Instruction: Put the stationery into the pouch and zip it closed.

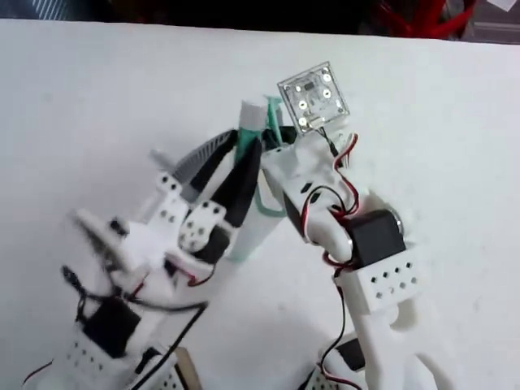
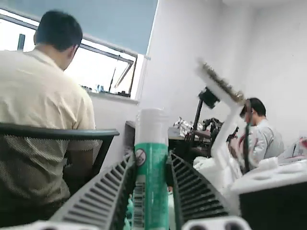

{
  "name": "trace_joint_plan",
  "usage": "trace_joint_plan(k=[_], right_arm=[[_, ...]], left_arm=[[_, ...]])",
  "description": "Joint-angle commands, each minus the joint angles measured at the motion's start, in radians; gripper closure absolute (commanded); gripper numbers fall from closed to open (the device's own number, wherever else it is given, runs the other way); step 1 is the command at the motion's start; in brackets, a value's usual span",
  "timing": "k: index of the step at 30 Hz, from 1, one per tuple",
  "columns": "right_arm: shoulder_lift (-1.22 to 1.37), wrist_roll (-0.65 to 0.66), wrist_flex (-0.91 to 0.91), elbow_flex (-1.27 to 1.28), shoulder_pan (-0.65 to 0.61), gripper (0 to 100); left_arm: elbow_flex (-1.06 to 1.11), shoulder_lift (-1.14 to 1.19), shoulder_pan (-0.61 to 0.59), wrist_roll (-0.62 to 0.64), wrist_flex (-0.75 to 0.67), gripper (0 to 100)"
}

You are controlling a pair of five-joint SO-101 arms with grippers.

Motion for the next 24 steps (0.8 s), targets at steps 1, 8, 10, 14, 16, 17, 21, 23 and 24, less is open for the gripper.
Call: trace_joint_plan(k=[1, 8, 10, 14, 16, 17, 21, 23, 24], right_arm=[[-0.012, 0.017, -0.002, -0.012, -0.027, 95.8], [-0.116, 0.169, 0.038, -0.075, -0.130, 81.7], [-0.107, 0.172, 0.070, -0.077, -0.130, 83.4], [-0.085, 0.173, 0.147, -0.080, -0.102, 83.8], [-0.104, 0.173, 0.159, -0.080, -0.096, 83.8], [-0.114, 0.173, 0.170, -0.078, -0.096, 83.8], [-0.143, 0.173, 0.193, -0.075, -0.097, 84.0], [-0.145, 0.173, 0.193, -0.074, -0.097, 84.0], [-0.145, 0.173, 0.193, -0.074, -0.097, 84.0]], left_arm=[[-0.014, -0.038, 0.002, -0.051, -0.026, 98], [-0.012, -0.036, -0.061, -0.052, 0.017, 98], [-0.011, -0.036, -0.068, -0.052, 0.032, 98], [-0.014, -0.036, -0.059, -0.052, 0.041, 98], [-0.034, -0.033, -0.045, -0.052, 0.018, 98], [-0.044, -0.031, -0.031, -0.052, 0.014, 98], [-0.054, -0.033, -0.022, -0.052, 0.029, 98], [-0.057, -0.036, -0.022, -0.052, 0.097, 98], [-0.061, -0.041, -0.022, -0.052, 0.138, 98]])
